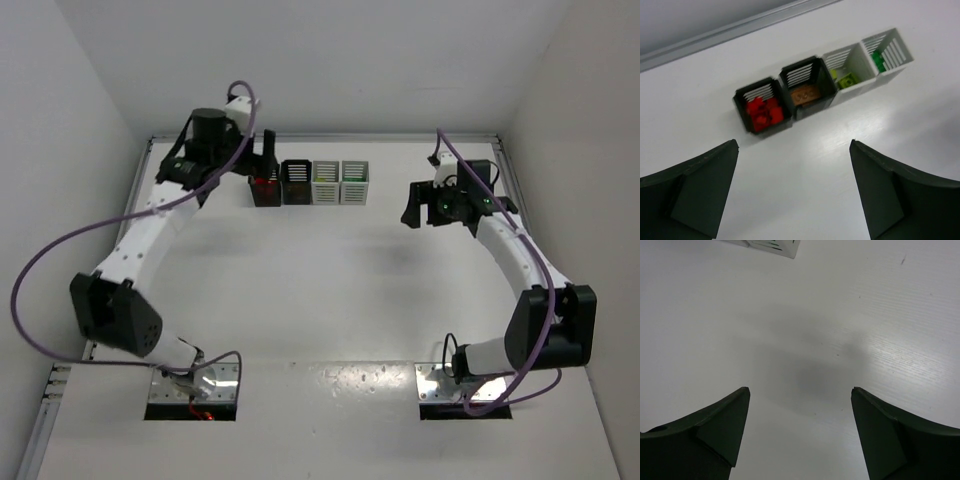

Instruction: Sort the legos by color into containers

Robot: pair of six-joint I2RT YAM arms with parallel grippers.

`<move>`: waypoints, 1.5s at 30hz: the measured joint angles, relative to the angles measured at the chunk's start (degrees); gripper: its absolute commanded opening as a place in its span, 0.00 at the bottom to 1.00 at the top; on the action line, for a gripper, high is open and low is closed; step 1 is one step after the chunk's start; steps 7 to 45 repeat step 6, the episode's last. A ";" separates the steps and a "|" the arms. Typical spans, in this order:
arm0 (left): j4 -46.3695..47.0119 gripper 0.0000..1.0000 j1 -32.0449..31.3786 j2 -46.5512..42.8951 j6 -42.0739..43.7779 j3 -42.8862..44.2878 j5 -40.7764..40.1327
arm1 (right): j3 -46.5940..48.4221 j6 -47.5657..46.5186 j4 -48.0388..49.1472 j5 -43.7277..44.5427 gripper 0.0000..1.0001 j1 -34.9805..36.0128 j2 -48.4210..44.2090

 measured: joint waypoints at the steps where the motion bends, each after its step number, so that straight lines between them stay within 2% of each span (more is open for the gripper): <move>1: -0.85 1.00 1.07 -3.19 0.04 -2.75 0.02 | -0.70 -0.31 0.17 0.07 0.89 0.00 -0.57; 6: -4.22 1.00 6.43 -14.49 0.74 -16.70 -0.17 | -6.82 -2.05 -0.02 1.38 0.92 0.00 -4.81; 45: -4.22 1.00 6.43 -14.49 0.74 -16.70 -0.17 | -6.82 -2.05 -0.02 1.38 0.92 0.00 -4.81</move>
